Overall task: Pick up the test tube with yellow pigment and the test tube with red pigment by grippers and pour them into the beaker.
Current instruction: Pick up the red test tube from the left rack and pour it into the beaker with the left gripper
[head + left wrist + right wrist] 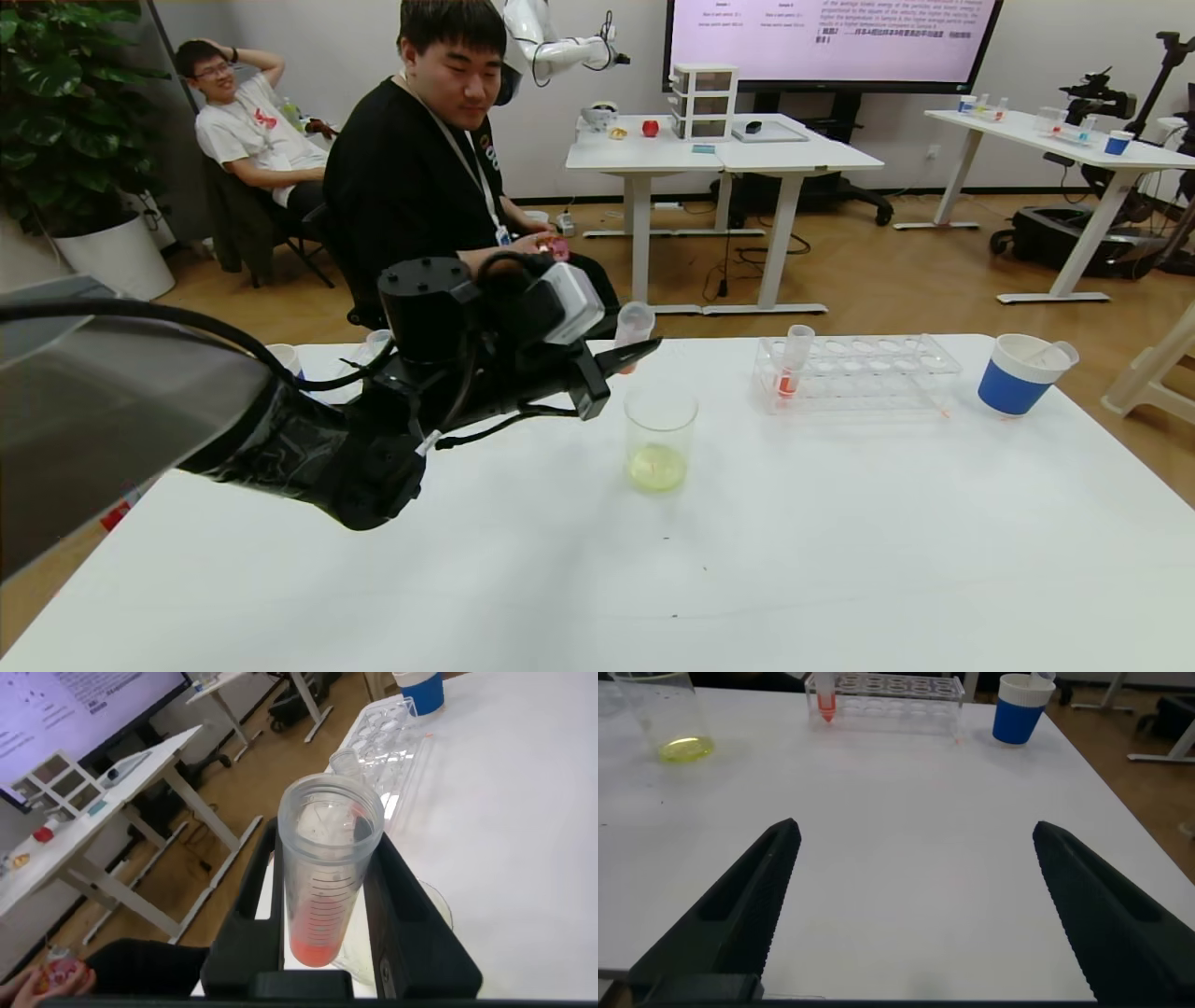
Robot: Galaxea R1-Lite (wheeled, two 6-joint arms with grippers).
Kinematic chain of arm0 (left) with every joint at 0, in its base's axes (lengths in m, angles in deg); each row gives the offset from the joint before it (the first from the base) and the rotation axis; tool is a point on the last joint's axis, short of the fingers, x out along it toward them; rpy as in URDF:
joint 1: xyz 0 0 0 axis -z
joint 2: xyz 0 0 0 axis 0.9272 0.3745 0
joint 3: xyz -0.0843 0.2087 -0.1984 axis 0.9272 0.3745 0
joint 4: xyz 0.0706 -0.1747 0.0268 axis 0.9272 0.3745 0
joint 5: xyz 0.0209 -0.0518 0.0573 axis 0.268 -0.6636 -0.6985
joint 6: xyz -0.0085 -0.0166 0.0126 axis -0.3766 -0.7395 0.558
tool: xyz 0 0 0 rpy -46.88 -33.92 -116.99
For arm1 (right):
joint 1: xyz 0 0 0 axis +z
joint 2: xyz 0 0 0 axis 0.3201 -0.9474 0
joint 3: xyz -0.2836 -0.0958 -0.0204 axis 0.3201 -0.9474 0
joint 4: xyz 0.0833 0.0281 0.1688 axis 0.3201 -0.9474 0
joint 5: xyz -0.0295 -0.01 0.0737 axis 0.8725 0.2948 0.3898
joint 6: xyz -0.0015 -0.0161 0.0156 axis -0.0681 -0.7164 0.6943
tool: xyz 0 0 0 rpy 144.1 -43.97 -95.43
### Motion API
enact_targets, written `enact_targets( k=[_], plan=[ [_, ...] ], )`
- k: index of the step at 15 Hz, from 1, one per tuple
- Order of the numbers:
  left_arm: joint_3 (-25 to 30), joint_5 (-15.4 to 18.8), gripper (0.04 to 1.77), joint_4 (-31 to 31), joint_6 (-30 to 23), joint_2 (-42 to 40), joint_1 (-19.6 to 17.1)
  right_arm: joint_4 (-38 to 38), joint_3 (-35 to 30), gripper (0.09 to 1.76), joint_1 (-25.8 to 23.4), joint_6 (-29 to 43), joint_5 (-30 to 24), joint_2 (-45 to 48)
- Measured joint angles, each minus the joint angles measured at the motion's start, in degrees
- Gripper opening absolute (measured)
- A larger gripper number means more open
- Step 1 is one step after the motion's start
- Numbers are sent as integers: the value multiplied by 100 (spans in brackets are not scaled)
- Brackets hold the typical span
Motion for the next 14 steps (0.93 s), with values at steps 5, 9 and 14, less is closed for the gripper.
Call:
enact_targets(
  k=[5,9,14],
  plan=[
    [-44,-127,51,-48,1064,234,24,0,0,174,0,0,-2,0],
    [-562,-79,51,-26,1936,367,-48,2,0,174,0,-2,-2,0],
    [-1036,310,51,-28,3233,741,-94,0,0,174,0,-2,0,0]
  ],
)
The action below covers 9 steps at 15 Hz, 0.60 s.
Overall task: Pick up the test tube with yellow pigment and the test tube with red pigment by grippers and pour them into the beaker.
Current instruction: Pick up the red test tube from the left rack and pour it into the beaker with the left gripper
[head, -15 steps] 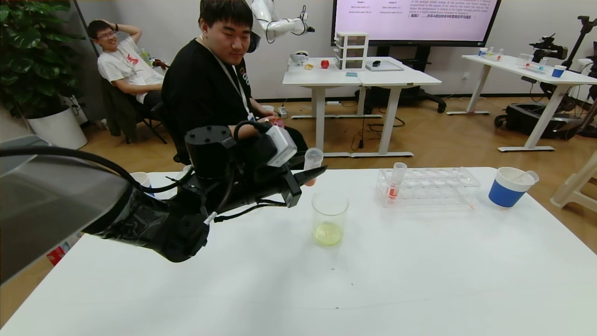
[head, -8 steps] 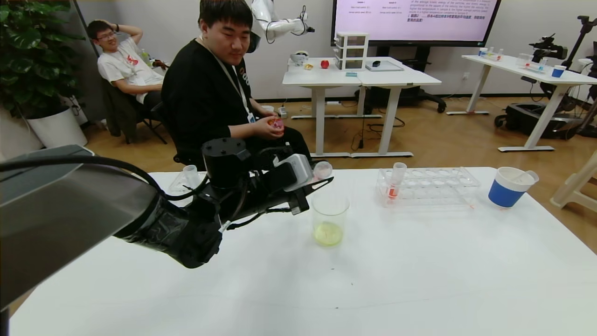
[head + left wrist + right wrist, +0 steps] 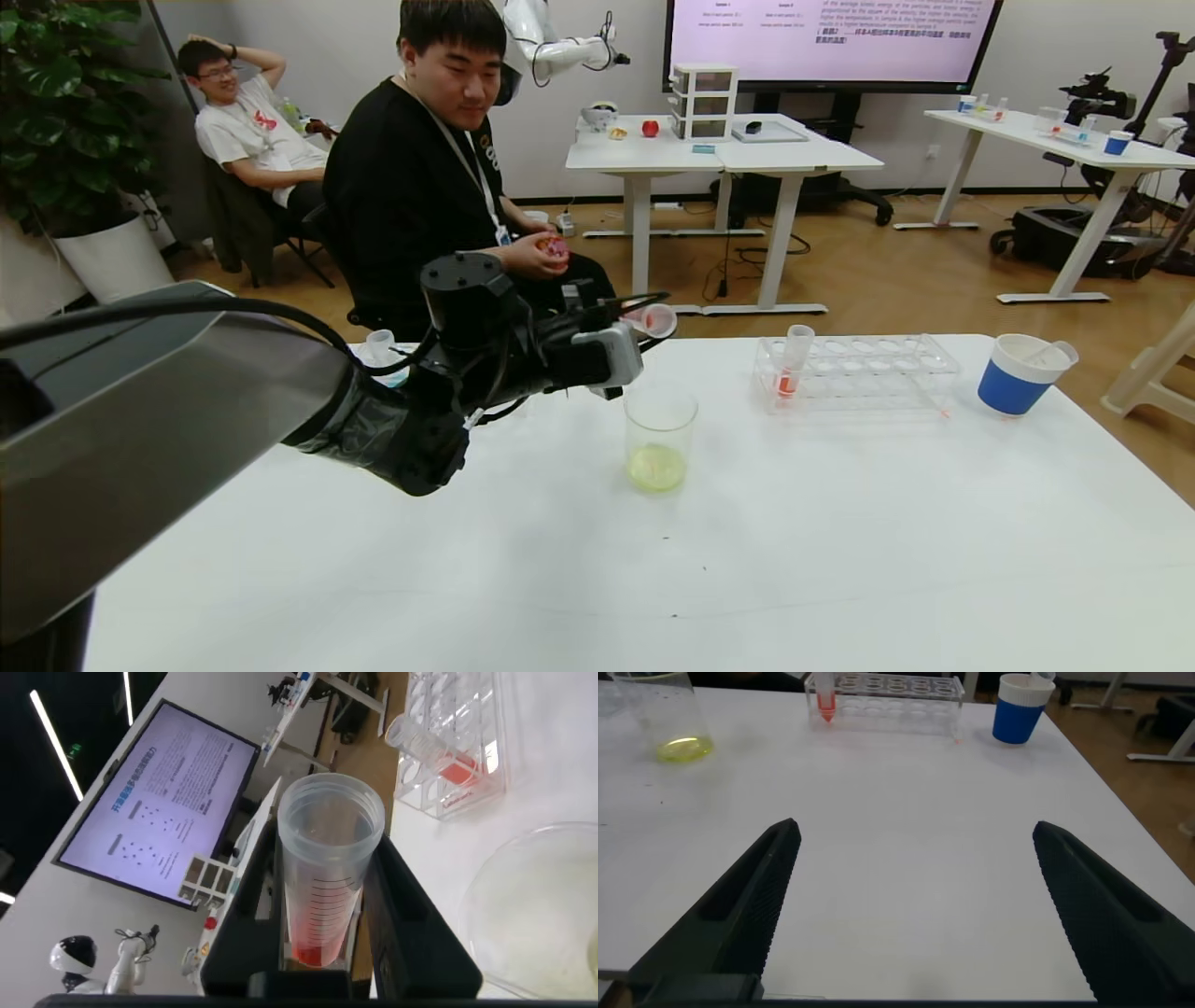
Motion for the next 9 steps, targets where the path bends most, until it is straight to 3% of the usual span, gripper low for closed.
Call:
enact_targets(
  k=[4,9],
  plan=[
    [-91,28,51,2,900,161,-100,0,0,174,0,0,0,0],
    [-243,22,51,0,1499,350,-218,-2,0,174,0,0,0,0]
  ],
)
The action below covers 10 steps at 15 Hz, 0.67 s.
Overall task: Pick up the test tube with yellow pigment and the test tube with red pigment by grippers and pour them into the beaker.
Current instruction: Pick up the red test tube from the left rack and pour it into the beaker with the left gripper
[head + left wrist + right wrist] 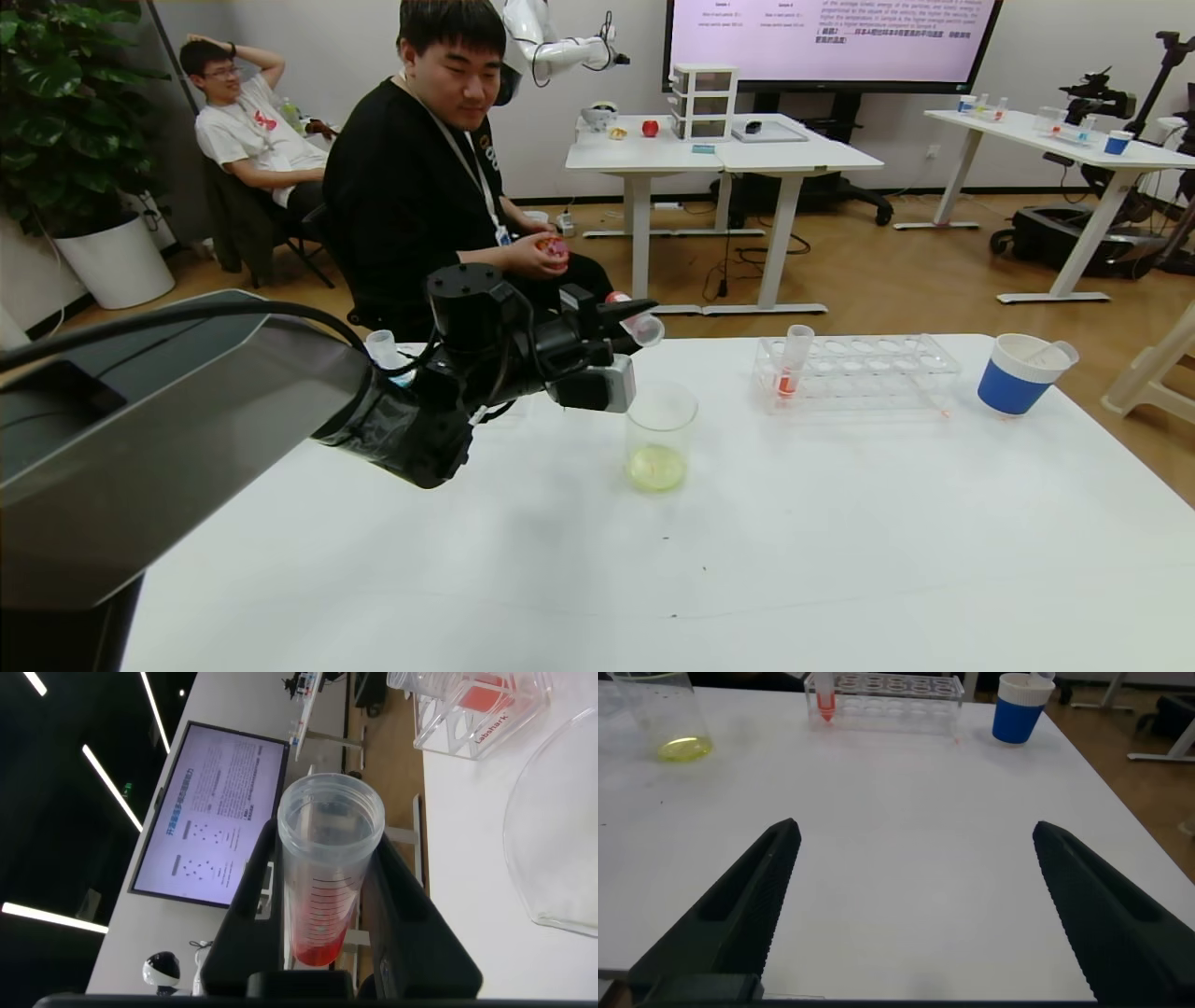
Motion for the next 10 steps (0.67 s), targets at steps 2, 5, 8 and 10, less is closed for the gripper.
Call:
enact_targets(
  k=[2,5,8,10],
  plan=[
    [-39,-2,51,0,299,76,-24,2,0,174,0,0,0,0],
    [-157,-4,51,9,714,172,-22,0,0,174,0,2,0,0],
    [-193,-13,51,17,957,235,-13,2,0,174,0,2,0,0],
    [-196,-20,51,13,1142,255,-5,2,0,174,0,0,0,0]
  ],
)
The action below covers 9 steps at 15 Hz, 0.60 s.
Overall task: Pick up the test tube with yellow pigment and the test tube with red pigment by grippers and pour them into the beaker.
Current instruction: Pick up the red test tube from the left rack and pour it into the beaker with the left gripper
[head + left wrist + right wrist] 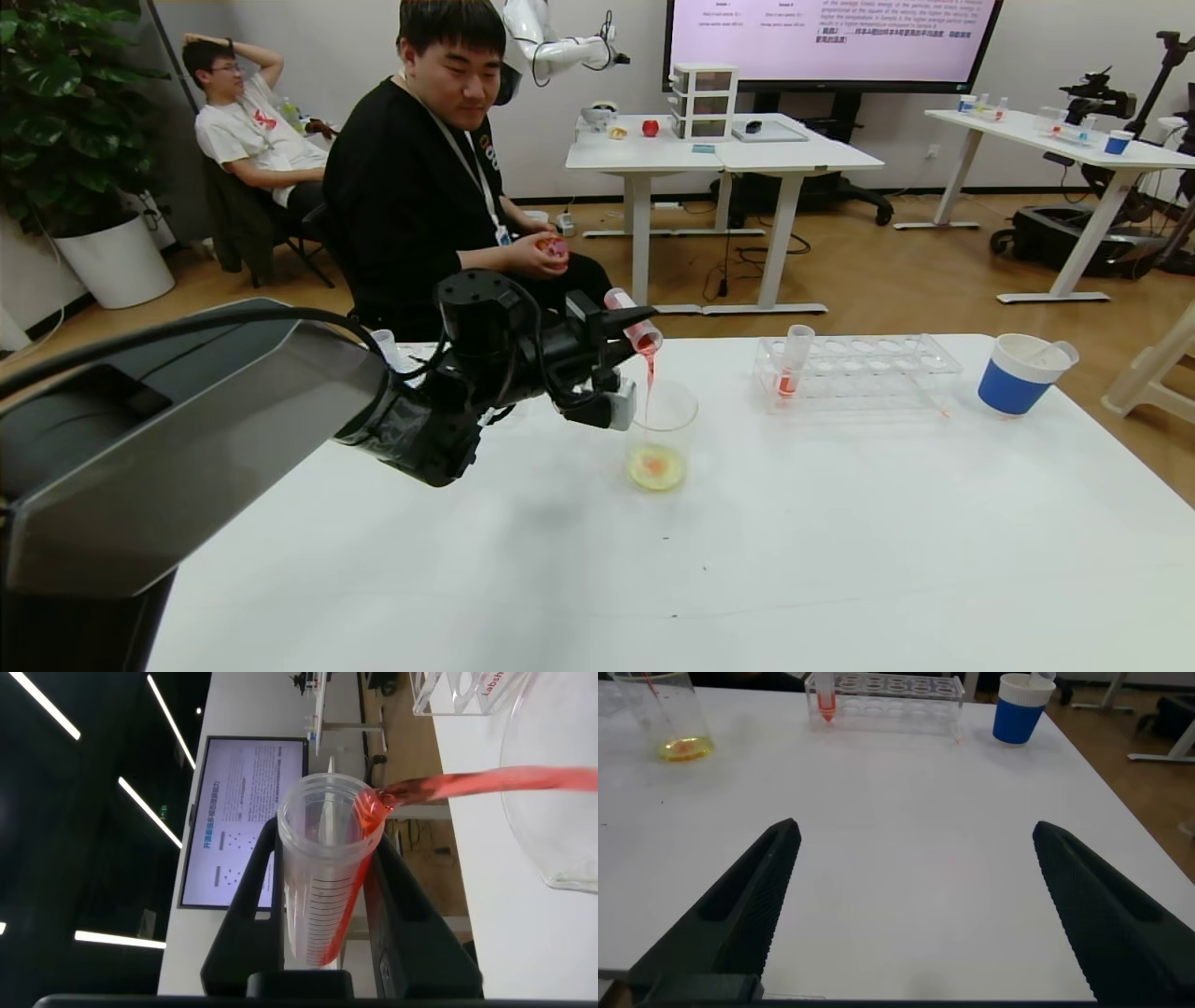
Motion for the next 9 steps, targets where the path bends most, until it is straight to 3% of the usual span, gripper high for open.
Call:
enact_targets(
  k=[9],
  plan=[
    [-17,6,51,32,896,55,21,-2,0,174,0,0,-2,0]
  ],
)
